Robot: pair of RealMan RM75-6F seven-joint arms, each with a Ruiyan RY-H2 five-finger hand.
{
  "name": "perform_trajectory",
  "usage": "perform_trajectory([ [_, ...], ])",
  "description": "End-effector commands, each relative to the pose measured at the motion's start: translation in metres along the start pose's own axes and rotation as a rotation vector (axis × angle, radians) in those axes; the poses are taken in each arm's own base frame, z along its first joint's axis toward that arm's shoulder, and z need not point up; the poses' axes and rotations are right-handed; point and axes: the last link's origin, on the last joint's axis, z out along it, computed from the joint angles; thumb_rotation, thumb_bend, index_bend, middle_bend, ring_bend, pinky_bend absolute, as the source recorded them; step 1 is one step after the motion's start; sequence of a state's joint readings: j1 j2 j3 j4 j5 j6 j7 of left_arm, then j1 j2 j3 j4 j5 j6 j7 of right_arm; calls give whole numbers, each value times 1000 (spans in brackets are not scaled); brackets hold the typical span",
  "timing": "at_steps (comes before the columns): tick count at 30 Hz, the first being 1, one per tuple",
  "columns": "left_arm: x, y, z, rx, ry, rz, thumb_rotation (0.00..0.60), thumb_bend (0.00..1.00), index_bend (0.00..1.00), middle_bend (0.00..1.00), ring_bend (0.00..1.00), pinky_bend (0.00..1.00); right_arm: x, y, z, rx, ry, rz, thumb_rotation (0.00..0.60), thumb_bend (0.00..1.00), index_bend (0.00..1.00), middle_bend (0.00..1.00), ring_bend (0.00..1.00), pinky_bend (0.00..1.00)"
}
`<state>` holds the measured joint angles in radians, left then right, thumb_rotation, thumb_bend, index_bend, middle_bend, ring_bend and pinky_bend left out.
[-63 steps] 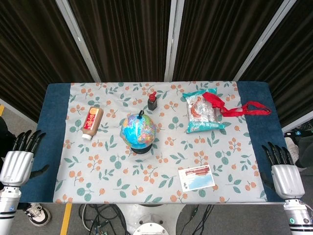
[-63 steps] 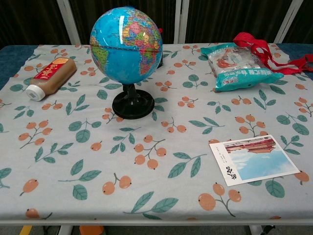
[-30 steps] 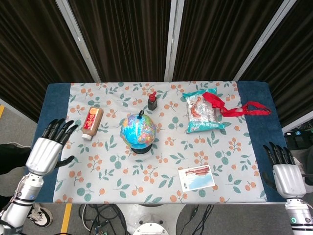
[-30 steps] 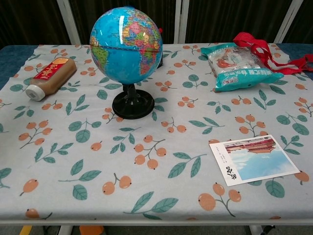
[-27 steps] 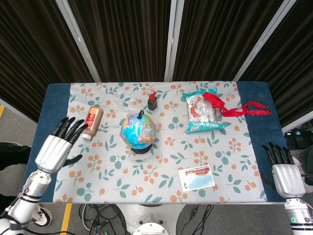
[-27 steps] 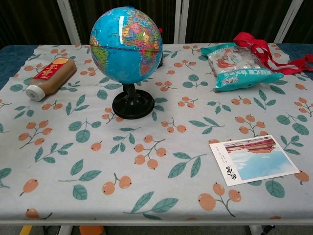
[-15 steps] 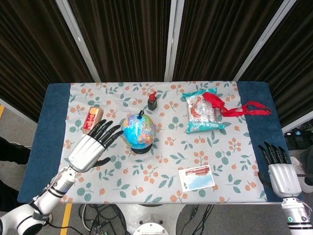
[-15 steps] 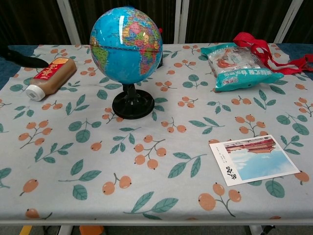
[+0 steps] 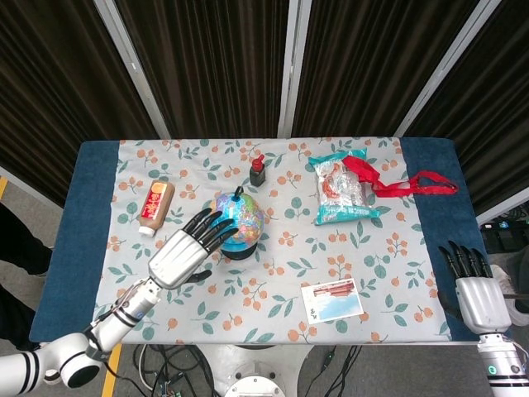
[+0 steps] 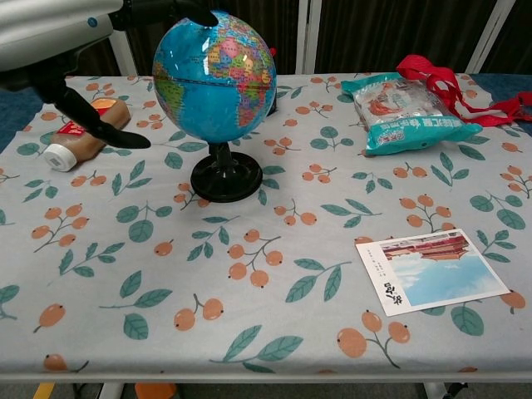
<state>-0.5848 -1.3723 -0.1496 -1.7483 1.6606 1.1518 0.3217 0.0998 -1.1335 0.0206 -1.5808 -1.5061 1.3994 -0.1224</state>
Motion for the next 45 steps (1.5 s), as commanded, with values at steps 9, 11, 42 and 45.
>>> perform_trajectory([
  [9, -4, -4, -5, 20, -14, -13, 600, 116, 99, 102, 0, 87, -2, -1, 0, 1, -3, -1, 600, 269, 0, 0, 0, 0],
  [11, -5, -5, -6, 26, -17, -17, 600, 116, 100, 105, 0, 86, -2, -1, 1, 2, -3, -2, 600, 269, 0, 0, 0, 0],
  [42, 9, -20, -20, 66, 57, -14, 600, 116, 99, 136, 0, 86, -2, -1, 0, -7, -3, -6, 600, 274, 0, 0, 0, 0],
  [45, 8, -9, -9, 12, 54, -19, 600, 116, 99, 135, 0, 86, -2, 0, 0, -8, -5, -5, 600, 273, 0, 0, 0, 0],
])
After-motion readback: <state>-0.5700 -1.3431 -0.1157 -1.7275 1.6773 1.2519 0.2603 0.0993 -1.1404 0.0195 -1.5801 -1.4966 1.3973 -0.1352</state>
